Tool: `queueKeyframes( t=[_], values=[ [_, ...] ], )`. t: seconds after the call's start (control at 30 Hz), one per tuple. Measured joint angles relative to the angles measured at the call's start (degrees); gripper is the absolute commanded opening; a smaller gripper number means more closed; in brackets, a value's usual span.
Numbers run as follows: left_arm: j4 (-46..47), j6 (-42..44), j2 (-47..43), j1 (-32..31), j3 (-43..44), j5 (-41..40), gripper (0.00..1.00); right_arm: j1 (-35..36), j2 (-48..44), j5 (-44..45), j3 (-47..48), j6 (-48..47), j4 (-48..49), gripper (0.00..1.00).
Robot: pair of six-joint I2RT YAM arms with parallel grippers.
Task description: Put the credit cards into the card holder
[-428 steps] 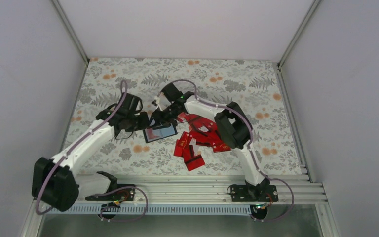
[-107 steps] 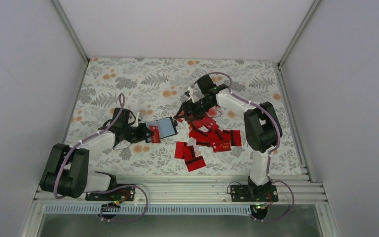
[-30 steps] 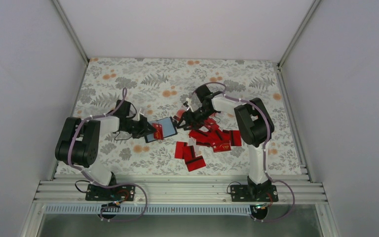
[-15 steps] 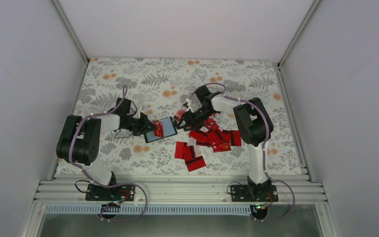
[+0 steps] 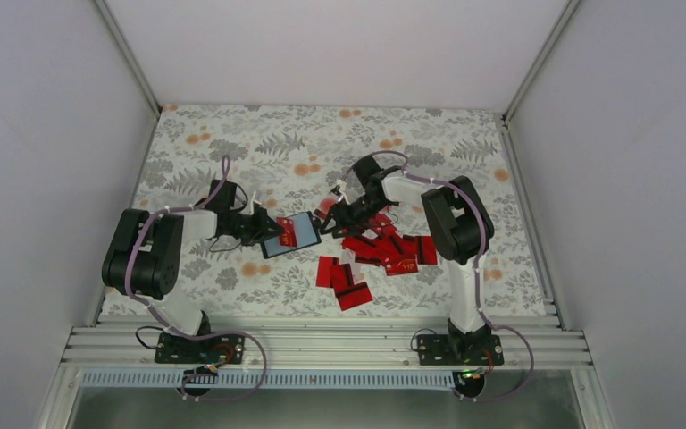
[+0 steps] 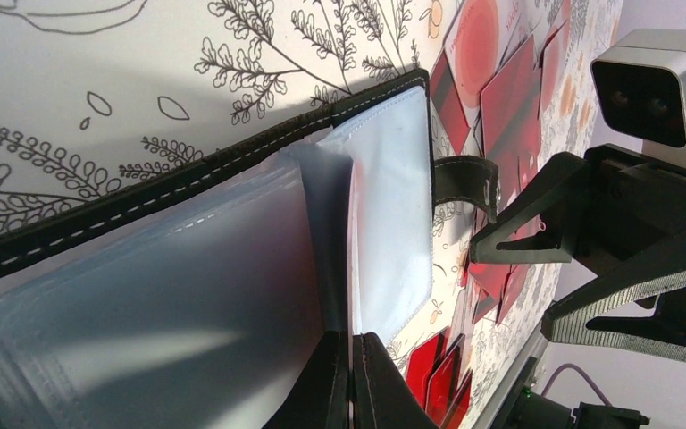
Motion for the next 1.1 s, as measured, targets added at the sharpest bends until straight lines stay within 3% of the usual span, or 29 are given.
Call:
queueKeyframes(
  t=[0.6, 0.9, 1.1],
  values=[
    [9.99, -3.65, -0.09, 0.0, -4.33, 0.35, 0.03, 0.24, 2.67, -1.29, 2.8, 1.09, 0.76, 0.46],
    [13.42, -5.25, -0.09, -0.13, -5.75, 0.33, 0.02, 2.23, 6.29, -0.39, 5.6, 3.48, 3.67, 0.26],
    [15.37, -6.71, -0.09, -0.85, -6.16, -0.33, 0.02, 3.1, 7.3, 0.24, 5.9, 4.09, 3.87, 0.19]
  ],
)
